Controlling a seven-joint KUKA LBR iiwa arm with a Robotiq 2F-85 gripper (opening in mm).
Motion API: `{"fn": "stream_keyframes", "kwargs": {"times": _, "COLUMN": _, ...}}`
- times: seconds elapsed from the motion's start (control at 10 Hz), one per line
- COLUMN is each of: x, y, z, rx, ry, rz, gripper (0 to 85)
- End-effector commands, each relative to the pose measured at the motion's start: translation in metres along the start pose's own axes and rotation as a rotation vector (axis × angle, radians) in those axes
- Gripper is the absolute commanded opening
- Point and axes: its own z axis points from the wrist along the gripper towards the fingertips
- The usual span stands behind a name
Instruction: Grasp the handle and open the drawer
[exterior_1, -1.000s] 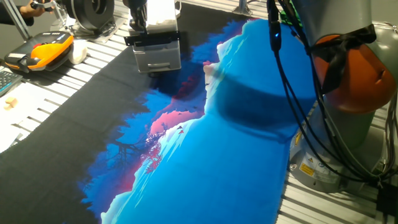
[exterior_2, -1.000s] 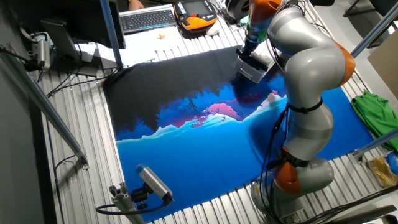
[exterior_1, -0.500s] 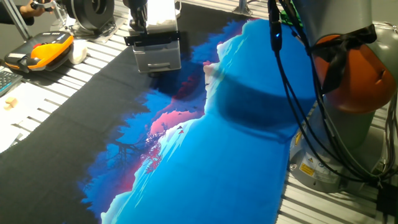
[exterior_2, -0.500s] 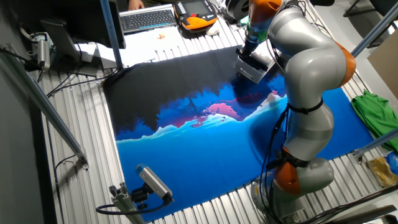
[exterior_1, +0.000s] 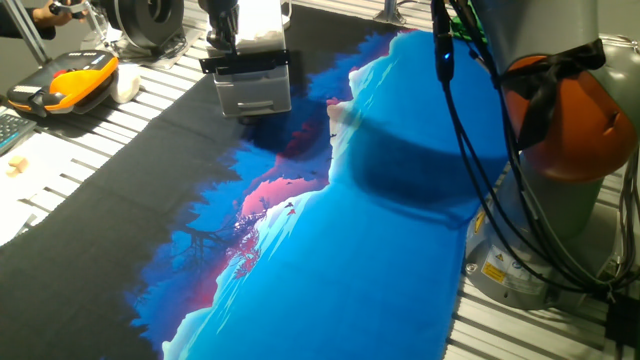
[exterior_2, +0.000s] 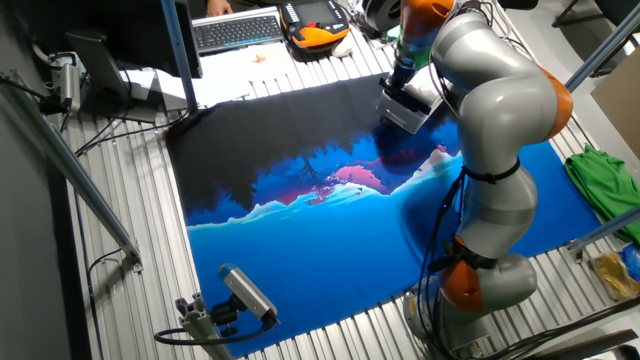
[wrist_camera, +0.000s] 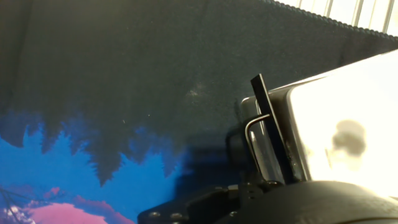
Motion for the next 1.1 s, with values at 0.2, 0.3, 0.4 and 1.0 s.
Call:
{"fn": "stream_keyframes", "kwargs": {"times": 0.2, "x": -0.001, "y": -0.001, "z": 0.000, "rx": 0.023, "ry": 0.000, "rz": -0.050, "gripper": 0.0}}
{"fn": "stream_keyframes", "kwargs": {"times": 0.3, "x": -0.001, "y": -0.002, "z": 0.000, "rx": 0.019, "ry": 0.004, "rz": -0.070, "gripper": 0.0}}
{"fn": "stream_keyframes", "kwargs": {"times": 0.4, "x": -0.003, "y": -0.004, "z": 0.002, "rx": 0.027, "ry": 0.004, "rz": -0.113, "gripper": 0.0}}
{"fn": "stream_keyframes", "kwargs": {"times": 1.0, "x": -0.008, "y": -0.016, "z": 0.005, "rx": 0.034, "ry": 0.004, "rz": -0.221, "gripper": 0.0}}
